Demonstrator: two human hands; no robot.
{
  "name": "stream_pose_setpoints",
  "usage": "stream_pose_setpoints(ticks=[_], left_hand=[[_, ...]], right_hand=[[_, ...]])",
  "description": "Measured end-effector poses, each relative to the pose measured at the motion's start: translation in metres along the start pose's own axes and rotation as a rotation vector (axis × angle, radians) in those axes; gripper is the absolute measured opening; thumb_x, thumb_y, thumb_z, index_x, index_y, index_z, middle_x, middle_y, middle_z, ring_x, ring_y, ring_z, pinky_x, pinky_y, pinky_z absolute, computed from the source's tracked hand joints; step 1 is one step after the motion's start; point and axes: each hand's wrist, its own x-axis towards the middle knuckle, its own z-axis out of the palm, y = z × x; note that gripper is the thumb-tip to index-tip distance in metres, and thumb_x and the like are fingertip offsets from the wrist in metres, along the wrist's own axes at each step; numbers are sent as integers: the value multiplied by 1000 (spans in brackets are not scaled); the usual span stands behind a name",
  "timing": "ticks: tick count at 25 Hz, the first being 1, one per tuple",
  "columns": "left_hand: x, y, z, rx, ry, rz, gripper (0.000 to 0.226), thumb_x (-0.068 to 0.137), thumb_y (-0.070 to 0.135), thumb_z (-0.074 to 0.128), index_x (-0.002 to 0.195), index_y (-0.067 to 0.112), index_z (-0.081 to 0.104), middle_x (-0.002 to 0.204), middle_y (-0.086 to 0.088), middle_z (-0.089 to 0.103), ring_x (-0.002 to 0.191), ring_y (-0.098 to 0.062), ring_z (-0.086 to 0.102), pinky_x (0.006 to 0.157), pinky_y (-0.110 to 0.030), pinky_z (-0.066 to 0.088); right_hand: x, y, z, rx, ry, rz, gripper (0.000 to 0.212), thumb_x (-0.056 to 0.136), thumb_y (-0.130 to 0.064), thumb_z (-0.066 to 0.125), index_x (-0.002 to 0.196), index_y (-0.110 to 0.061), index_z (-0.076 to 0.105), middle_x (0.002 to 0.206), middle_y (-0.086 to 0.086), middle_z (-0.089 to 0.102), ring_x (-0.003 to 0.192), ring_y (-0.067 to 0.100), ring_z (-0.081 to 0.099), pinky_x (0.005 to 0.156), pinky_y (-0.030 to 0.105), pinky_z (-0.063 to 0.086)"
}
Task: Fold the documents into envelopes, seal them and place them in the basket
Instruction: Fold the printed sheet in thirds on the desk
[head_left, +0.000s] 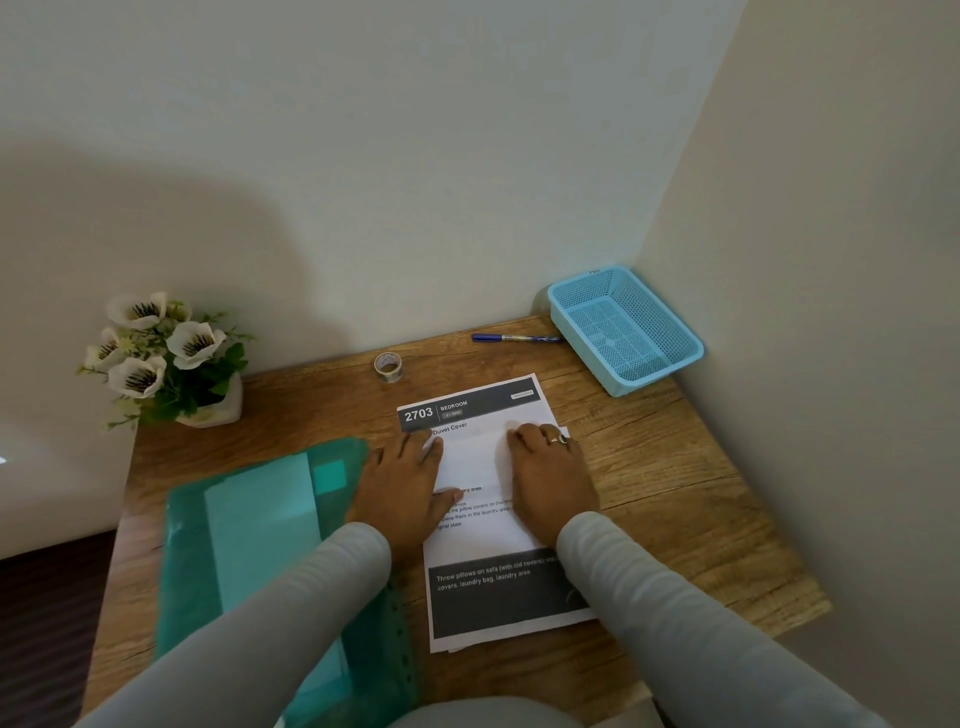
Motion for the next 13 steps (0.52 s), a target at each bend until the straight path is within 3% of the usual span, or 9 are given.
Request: stream_pose_setpoints(ticks=[6,13], left_hand=[[7,15,-3,25,56,43,72,98,65,38,156,22,33,162,-3,29,149,-28,23,123,-47,21],[34,72,-4,18,33,191,61,102,50,45,155,23,33,163,-6,27,151,-31,18,124,-51,18]], right_hand=[[-8,47,-3,-32,-54,118,66,95,-32,59,154,-13,37,154,9,41,142,32,39,118,49,35],[-11,45,-2,33,-9,137,59,100,-29,52,155,-14,37,156,7,39,145,30,34,121,48,29]])
